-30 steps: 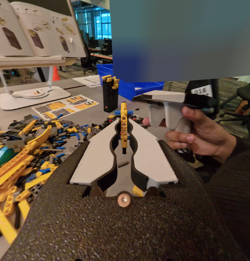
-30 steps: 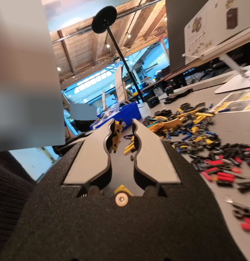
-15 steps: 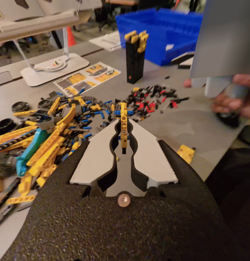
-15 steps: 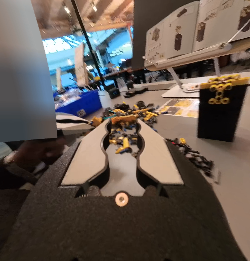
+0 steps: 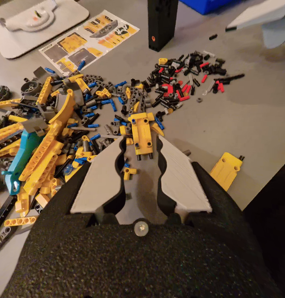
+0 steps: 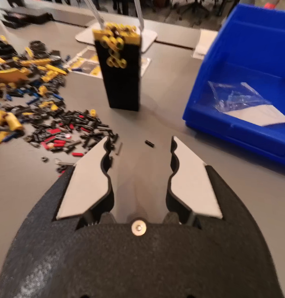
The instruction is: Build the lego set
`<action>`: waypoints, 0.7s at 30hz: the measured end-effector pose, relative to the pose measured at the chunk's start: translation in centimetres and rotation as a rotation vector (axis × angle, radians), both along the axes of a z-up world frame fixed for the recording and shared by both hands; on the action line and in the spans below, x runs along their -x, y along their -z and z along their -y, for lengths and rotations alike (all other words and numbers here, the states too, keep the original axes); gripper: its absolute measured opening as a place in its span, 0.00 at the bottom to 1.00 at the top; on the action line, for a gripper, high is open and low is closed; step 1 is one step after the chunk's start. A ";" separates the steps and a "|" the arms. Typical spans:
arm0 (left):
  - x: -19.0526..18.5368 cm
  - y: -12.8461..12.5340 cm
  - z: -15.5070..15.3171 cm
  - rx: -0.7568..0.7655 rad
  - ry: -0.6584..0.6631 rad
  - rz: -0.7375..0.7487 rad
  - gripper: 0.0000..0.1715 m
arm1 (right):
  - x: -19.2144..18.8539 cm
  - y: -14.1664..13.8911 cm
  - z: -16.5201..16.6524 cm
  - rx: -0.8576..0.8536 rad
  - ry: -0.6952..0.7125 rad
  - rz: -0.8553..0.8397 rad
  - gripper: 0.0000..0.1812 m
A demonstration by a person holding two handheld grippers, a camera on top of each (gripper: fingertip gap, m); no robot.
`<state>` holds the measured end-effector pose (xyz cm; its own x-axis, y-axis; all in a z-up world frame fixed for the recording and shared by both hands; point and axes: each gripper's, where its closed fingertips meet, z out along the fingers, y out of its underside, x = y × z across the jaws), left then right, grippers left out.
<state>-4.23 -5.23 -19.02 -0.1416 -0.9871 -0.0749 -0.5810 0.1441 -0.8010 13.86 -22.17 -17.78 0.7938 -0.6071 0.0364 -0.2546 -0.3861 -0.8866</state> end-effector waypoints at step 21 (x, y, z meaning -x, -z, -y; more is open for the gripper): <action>7.4 2.7 -29.8 0.020 -0.813 -0.119 0.41 | -5.2 4.2 3.7 0.165 0.167 -0.195 0.41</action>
<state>-11.59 24.60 -21.71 0.6124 -0.7859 -0.0854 -0.5788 -0.3721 -0.7256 19.08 -25.92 -22.03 0.6854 -0.7282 0.0018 -0.4858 -0.4591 -0.7438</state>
